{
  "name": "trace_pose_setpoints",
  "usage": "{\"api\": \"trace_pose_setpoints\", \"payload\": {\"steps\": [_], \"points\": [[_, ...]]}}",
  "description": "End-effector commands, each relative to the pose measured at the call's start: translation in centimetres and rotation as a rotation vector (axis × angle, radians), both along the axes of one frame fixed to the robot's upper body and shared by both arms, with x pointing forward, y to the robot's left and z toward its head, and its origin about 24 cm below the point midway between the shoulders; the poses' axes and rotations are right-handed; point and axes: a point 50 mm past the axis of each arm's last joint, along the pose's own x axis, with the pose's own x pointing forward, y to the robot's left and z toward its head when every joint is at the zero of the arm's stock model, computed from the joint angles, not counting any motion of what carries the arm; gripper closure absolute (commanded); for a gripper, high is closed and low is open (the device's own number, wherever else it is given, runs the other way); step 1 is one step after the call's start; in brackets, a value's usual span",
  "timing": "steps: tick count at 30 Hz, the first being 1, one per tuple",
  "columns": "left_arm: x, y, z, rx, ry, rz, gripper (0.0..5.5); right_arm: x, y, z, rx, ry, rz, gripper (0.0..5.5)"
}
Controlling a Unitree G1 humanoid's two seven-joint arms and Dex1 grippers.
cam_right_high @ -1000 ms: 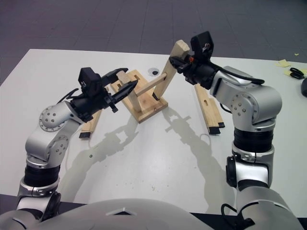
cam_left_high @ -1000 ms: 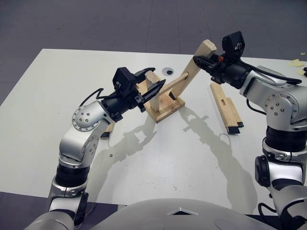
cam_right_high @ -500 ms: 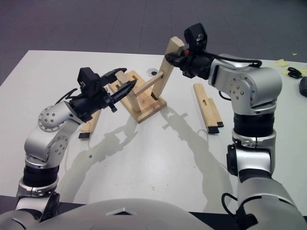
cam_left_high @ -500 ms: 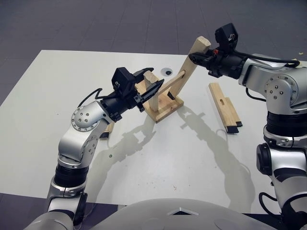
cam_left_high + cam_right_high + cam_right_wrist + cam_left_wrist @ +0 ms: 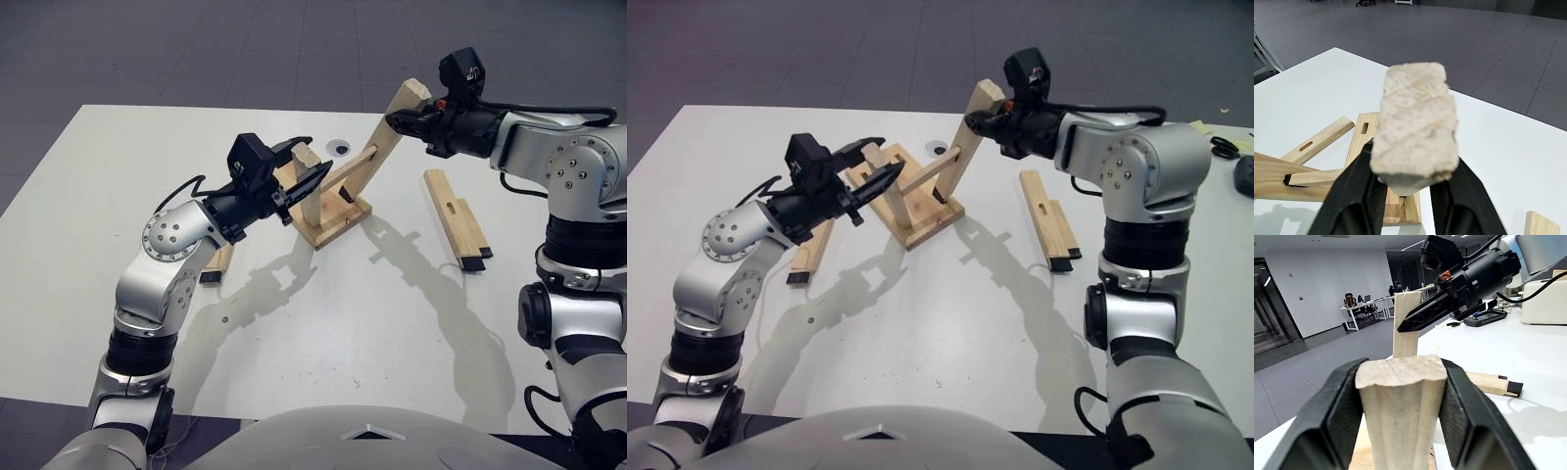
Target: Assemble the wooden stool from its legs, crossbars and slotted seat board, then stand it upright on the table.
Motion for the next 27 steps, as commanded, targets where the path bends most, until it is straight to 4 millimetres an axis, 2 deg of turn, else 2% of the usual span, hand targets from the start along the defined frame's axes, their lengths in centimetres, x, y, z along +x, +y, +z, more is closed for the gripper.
{"api": "trace_pose_setpoints", "payload": {"steps": [1, 5, 12, 19, 27], "points": [[-0.5, -0.8, -2.5, 0.055, 0.165, -0.077, 3.46, -1.3, 2.6, -1.2, 0.037, 0.050, 0.113, 4.45], [-0.7, -0.9, -2.7, 0.057, 0.177, -0.081, 3.46, -1.5, 2.5, -1.3, 0.033, 0.054, 0.094, 4.45], [-1.0, -1.3, -3.0, 0.044, 0.189, -0.081, 3.46, -1.3, 2.0, 0.8, 0.063, -0.018, 0.057, 4.46], [-1.2, -1.6, -3.2, 0.033, 0.199, -0.075, 3.46, -1.8, 1.9, 0.7, 0.080, -0.018, 0.048, 4.46], [-1.1, -1.5, -3.3, 0.029, 0.197, -0.059, 3.46, -2.1, 1.9, -0.5, 0.119, 0.057, 0.041, 4.46]]}}
